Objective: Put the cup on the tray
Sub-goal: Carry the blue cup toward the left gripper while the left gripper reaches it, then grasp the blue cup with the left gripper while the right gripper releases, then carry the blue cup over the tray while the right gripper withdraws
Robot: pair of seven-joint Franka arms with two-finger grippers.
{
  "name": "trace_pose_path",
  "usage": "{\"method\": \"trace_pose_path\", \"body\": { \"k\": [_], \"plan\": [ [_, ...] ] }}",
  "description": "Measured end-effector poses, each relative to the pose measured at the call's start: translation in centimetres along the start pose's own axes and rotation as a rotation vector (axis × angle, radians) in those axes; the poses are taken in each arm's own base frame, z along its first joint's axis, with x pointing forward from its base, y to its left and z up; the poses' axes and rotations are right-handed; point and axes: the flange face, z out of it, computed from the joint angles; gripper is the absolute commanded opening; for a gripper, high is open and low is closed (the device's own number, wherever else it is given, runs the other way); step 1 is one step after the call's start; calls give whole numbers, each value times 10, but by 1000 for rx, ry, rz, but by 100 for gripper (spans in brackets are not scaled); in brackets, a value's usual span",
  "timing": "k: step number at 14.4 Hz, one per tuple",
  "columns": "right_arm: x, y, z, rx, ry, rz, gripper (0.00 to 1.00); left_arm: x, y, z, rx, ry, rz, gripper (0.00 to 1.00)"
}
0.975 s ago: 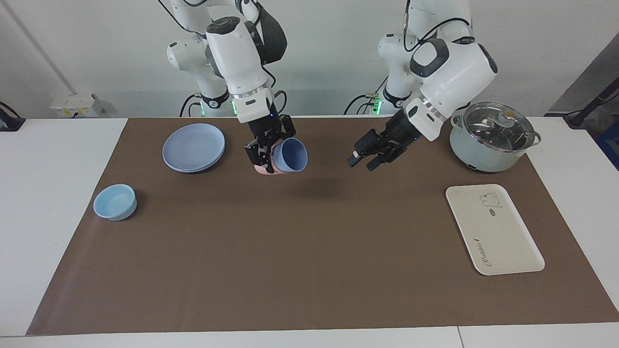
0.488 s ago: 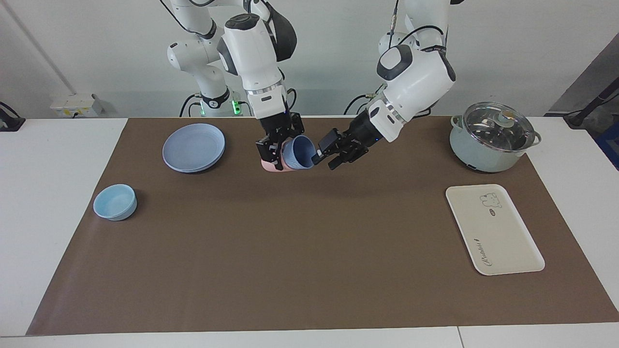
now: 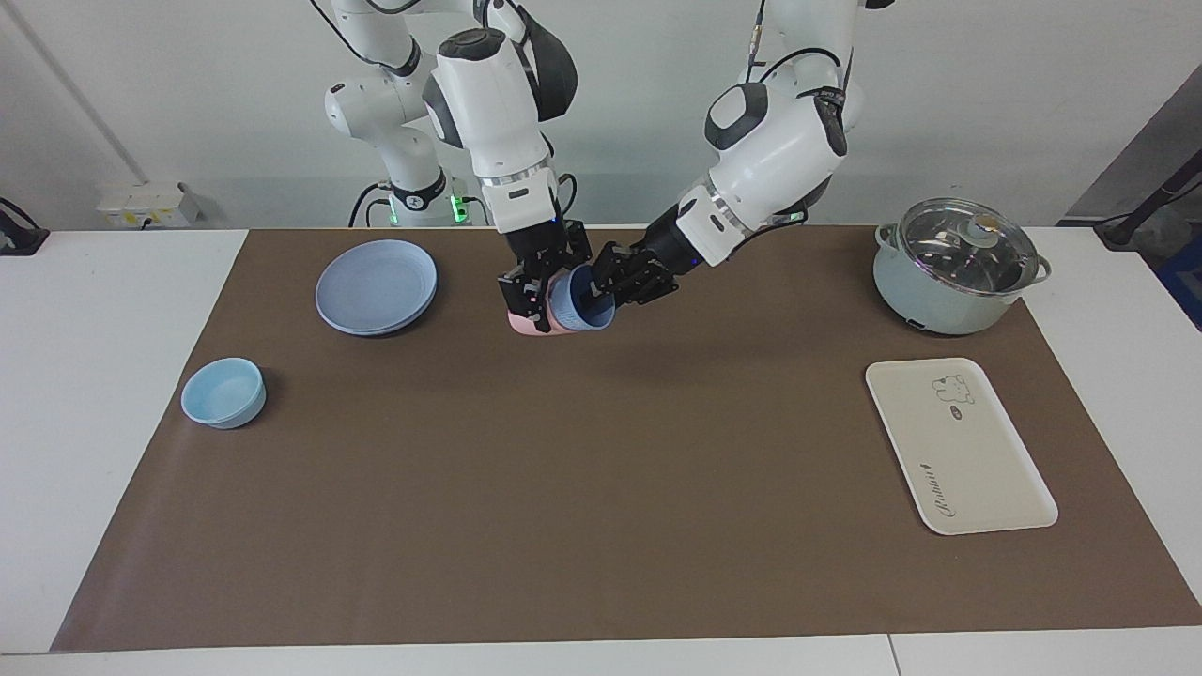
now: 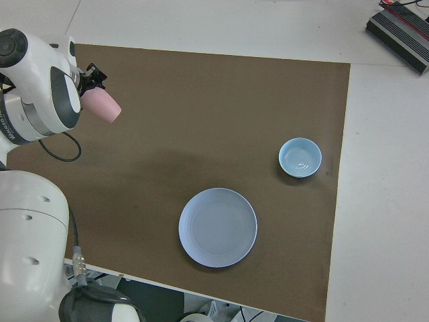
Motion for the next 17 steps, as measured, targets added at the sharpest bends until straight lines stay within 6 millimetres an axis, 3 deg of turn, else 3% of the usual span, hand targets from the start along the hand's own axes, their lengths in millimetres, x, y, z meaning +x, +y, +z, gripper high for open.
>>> {"method": "trace_pose_path", "body": {
  "k": [5,7,10,12,15,17],
  "plan": [
    [1,-3,3,4,-6,-2,0,1,0,-3,31,3,31,0],
    [2,-2,0,2,0,-1,0,6,5,-13,32,2,42,0],
    [1,1,0,-1,-1,4,0,35,14,-69,9,28,44,0],
    [1,1,1,0,-2,3,0,59,5,-112,52,88,60,0],
    [-2,9,-1,-7,-2,20,0,92,-26,-170,207,195,88,0],
    [-14,36,-5,-24,2,71,0,113,-58,-208,294,253,99,0]
  ]
}}
